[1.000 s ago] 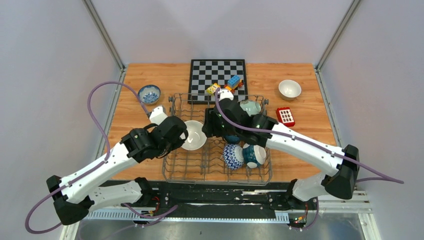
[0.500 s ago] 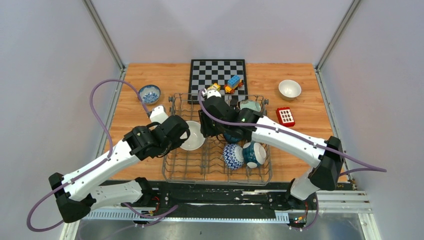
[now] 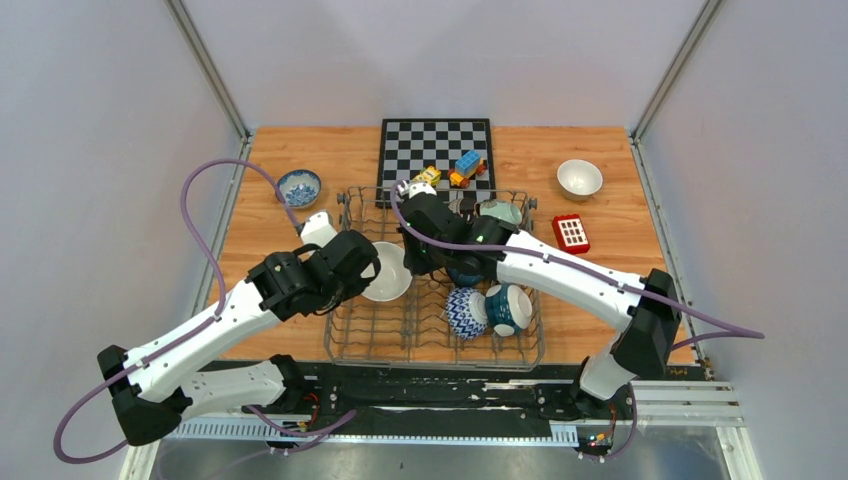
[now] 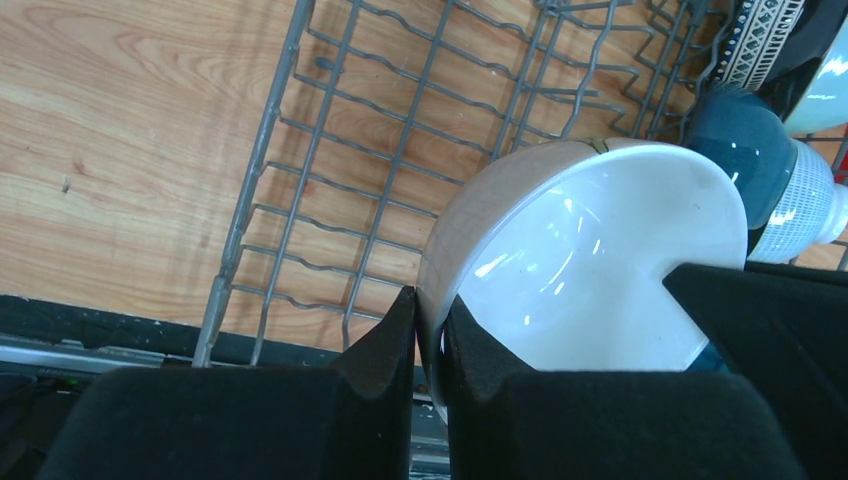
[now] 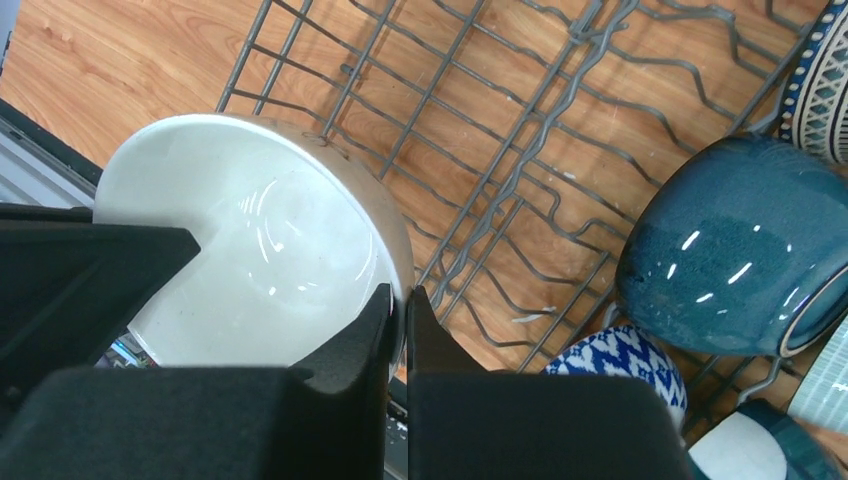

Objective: Unload the bowls from the dish rack
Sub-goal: Place the bowl with the bowl.

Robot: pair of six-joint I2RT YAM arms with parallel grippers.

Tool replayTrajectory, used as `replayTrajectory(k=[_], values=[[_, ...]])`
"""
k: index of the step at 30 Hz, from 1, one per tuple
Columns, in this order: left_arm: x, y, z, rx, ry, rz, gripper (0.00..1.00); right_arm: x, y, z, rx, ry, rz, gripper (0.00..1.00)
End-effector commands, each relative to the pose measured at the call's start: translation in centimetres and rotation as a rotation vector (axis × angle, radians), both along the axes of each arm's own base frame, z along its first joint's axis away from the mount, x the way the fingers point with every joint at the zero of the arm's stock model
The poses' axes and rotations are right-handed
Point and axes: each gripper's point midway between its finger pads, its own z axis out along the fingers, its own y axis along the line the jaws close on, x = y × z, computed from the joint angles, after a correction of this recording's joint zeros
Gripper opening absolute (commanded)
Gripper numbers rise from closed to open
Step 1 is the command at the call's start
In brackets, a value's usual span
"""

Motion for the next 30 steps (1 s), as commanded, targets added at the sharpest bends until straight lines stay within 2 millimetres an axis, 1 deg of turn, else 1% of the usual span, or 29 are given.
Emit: replayTrajectory(k=[1, 3, 4, 5, 10, 12, 13, 14, 15, 16, 18, 21, 22, 24, 26, 27, 30], values=[[1.3, -1.0, 2.2, -0.087, -0.077, 0.032, 0.0, 0.0, -0.4, -0.5, -0.049, 0.001, 0.01, 0.0], [1.4, -1.1, 2.3, -0.085, -0.084, 0.019, 0.0, 0.1, -0.6, -0.3, -0.047, -0.005, 0.005, 0.0], [1.4, -1.2, 2.3, -0.087, -0.086, 0.007, 0.07, 0.2, -0.7, -0.2, -0.05, -0.009, -0.001, 0.0], [1.4, -1.3, 2.4, -0.088, -0.091, -0.004, 0.17, 0.2, -0.9, 0.1, -0.051, -0.016, -0.007, 0.0], [1.5, -2.2, 3.3, -0.115, -0.123, -0.068, 0.59, 0.4, -1.5, 1.7, -0.047, -0.046, -0.016, 0.0], [1.6, -2.2, 4.0, -0.114, -0.144, -0.088, 0.78, 0.7, -2.3, 2.5, -0.059, -0.064, -0.027, 0.0], [1.6, -2.1, 4.4, -0.11, -0.158, -0.1, 0.86, 0.9, -2.8, 3.0, -0.065, -0.075, -0.032, 0.0], [1.6, -2.0, 5.1, -0.111, -0.177, -0.111, 0.97, 1.1, -3.5, 3.6, -0.072, -0.087, -0.04, 0.0], [1.6, -1.7, 5.7, -0.102, -0.199, -0.123, 0.99, 1.4, -4.4, 4.2, -0.079, -0.097, -0.057, 0.0], [1.6, -1.5, 6.4, -0.097, -0.226, -0.142, 1.0, 1.8, -5.4, 4.9, -0.082, -0.107, -0.074, 0.0], [1.4, -0.8, 8.0, -0.094, -0.288, -0.177, 1.0, 2.6, -7.9, 6.9, -0.077, -0.132, -0.12, 0.0], [1.1, -0.4, 9.6, -0.086, -0.383, -0.258, 1.0, 4.6, -12.4, 9.3, -0.095, -0.163, -0.215, 0.0], [1.0, -0.1, 9.8, -0.068, -0.41, -0.282, 1.0, 5.4, -14.3, 10.1, -0.104, -0.175, -0.253, 0.0], [0.8, 0.8, 9.5, -0.053, -0.439, -0.28, 1.0, 7.1, -17.6, 11.4, -0.109, -0.191, -0.339, 0.0], [0.6, 1.5, 8.7, -0.027, -0.449, -0.283, 1.0, 8.7, -20.8, 12.6, -0.111, -0.215, -0.426, 0.0], [0.5, 1.8, 8.1, -0.016, -0.447, -0.283, 1.0, 9.7, -22.8, 13.0, -0.111, -0.228, -0.479, 0.0], [0.2, 2.6, 6.1, 0.016, -0.424, -0.278, 1.0, 12.0, -26.6, 14.0, -0.085, -0.288, -0.599, 0.0]])
